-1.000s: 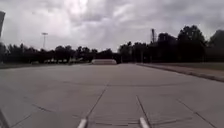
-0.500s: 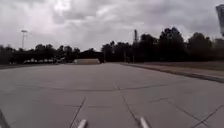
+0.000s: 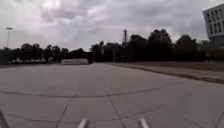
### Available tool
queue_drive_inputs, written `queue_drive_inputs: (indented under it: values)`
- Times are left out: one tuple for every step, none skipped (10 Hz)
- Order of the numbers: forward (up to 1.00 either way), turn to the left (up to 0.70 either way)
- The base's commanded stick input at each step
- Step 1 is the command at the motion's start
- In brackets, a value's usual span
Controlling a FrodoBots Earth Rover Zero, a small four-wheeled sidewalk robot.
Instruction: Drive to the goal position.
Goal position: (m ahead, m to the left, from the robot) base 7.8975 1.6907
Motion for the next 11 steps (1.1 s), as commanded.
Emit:
queue_drive_inputs:
  values:
    - [0.70, 0.00]
    - [0.70, 0.00]
    - [0.70, 0.00]
    - [0.70, 0.00]
    - [0.70, 0.00]
    - [0.70, 0.00]
    - [0.70, 0.00]
    - [0.70, 0.00]
    - [0.70, 0.00]
    - [0.70, 0.00]
    - [0.70, 0.00]
